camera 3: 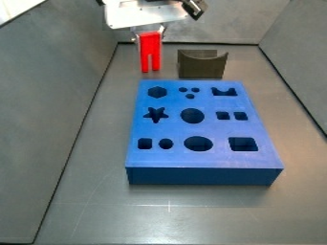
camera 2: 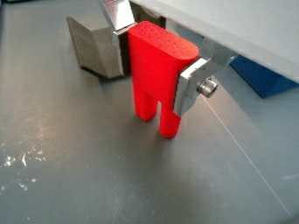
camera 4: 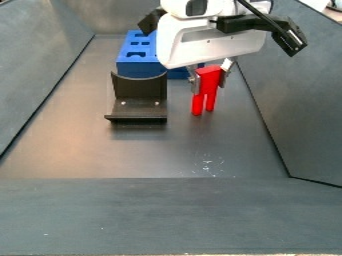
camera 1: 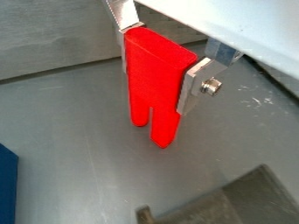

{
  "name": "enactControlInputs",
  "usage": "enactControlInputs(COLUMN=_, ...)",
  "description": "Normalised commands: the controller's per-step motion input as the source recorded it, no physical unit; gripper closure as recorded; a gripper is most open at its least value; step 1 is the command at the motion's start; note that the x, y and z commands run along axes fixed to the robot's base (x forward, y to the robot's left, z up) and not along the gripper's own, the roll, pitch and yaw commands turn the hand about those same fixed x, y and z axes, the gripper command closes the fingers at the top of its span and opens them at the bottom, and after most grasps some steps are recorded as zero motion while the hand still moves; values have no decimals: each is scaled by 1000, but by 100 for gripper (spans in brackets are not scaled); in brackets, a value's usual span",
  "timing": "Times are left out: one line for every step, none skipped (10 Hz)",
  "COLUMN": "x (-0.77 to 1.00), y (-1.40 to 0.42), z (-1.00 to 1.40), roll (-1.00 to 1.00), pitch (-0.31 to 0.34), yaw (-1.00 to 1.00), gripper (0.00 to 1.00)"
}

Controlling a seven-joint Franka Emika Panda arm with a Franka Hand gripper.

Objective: Pick up the square-circle object. Move up. Rotate the square-circle object. Move to above the board. Insert the square-circle object.
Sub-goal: Pick up the square-circle object, then move up.

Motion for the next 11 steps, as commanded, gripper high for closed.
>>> enactControlInputs(x=0, y=0, z=0, roll=0, pitch=0, yaw=0, gripper=100)
enactControlInputs(x=0, y=0, z=0, roll=0, pitch=0, yaw=0, gripper=100)
enactControlInputs(x=0, y=0, z=0, roll=0, pitch=0, yaw=0, gripper=100)
enactControlInputs(x=0, y=0, z=0, roll=0, pitch=0, yaw=0, gripper=100)
enactControlInputs(x=0, y=0, z=0, roll=0, pitch=0, yaw=0, gripper=100)
enactControlInputs(x=0, y=0, z=0, roll=0, pitch=0, yaw=0, gripper=100)
enactControlInputs(x=0, y=0, z=833, roll=0, pitch=0, yaw=0, gripper=100)
enactControlInputs(x=-41, y=-50, z=788, roll=-5, pitch=13, yaw=-13, gripper=100)
enactControlInputs(x=-46, y=-36, z=688, roll=0, pitch=6, yaw=-9, gripper=100)
enactControlInputs(x=-43, y=-26, z=600, roll=5, pitch=6, yaw=-7, gripper=100)
enactControlInputs(x=-25, y=-12, z=338, roll=15, pitch=19, yaw=-9, gripper=100)
